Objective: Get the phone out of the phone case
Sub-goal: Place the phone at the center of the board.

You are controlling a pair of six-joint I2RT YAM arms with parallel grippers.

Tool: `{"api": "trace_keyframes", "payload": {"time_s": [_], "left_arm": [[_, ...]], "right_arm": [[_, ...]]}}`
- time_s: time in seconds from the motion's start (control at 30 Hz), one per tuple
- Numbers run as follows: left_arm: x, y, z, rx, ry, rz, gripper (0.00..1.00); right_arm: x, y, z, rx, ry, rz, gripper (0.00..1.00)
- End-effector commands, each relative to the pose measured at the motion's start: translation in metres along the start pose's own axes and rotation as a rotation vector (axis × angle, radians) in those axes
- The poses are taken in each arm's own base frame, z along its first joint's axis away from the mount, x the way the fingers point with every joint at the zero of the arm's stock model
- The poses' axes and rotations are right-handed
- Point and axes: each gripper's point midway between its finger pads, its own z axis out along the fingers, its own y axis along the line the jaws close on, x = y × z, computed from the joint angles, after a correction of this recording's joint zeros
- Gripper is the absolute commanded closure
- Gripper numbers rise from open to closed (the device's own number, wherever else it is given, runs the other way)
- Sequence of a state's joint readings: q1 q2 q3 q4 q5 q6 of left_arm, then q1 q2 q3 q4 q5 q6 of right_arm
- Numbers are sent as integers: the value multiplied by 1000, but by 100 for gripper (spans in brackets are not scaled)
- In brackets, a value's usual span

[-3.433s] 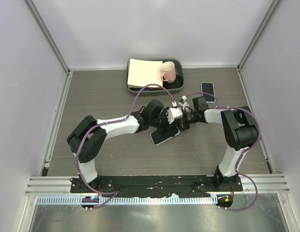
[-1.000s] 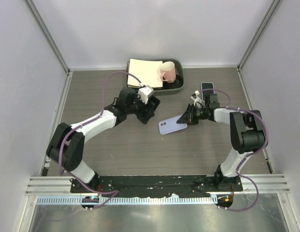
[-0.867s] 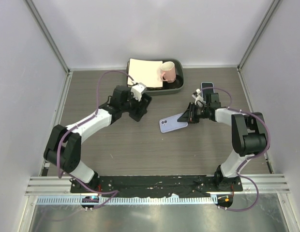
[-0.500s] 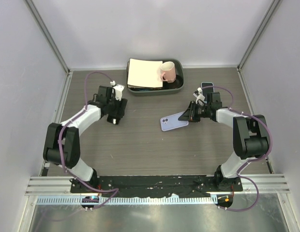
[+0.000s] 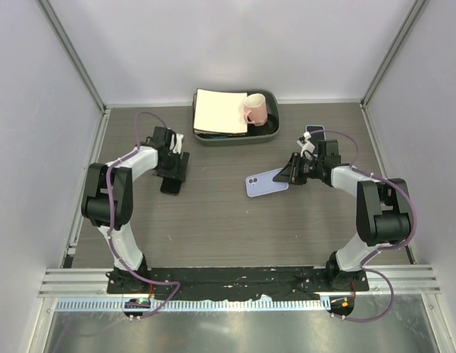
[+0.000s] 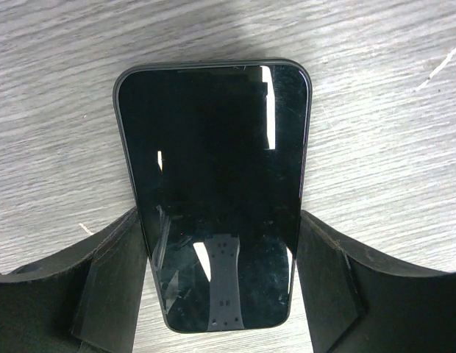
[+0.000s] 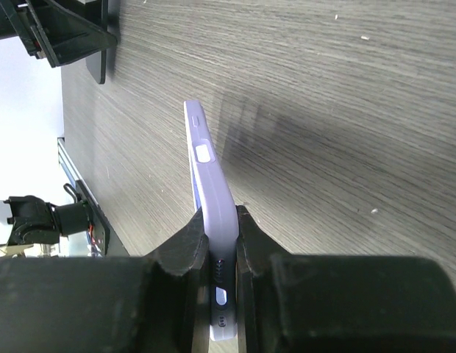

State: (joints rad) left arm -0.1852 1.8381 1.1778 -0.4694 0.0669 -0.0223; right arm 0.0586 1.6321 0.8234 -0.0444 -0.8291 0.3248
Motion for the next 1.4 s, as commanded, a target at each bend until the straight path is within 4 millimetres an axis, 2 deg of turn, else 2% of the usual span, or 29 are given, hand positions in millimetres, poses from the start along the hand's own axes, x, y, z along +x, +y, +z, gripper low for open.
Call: {"api": "trace_keyframes", "payload": {"time_s": [0.0,0.17,0.27,0.37,0.4,0.77,1.1,1.23,1.33,1.37], "left_arm": [[-7,2,2,-13,5,-71,100],[-4,1,5,-6,26,-114,100],[-2,1,8,-8,43,-132,94],[-2,0,9,-1,49,-136,82],[-1,0,9,-1,53,-138,74],[1,-2,8,10,58,-151,57],[6,-5,11,24,73,-155,39],[7,-6,12,26,76,-160,38],[9,-5,13,20,79,-165,29],[8,-4,13,16,77,-163,23]], "right_arm": [[-20,15,-8,-42,-72,-75,99],[-21,15,-9,-46,-74,-74,99],[-21,16,-9,-45,-76,-75,99],[-21,16,-9,-44,-77,-77,99],[-21,17,-10,-45,-79,-77,99],[-26,19,-13,-33,-89,-106,99],[-34,29,-31,19,-107,-200,99],[-37,37,-37,16,-127,-218,99],[-39,40,-39,12,-135,-222,99],[-39,40,-39,15,-137,-223,99]]}}
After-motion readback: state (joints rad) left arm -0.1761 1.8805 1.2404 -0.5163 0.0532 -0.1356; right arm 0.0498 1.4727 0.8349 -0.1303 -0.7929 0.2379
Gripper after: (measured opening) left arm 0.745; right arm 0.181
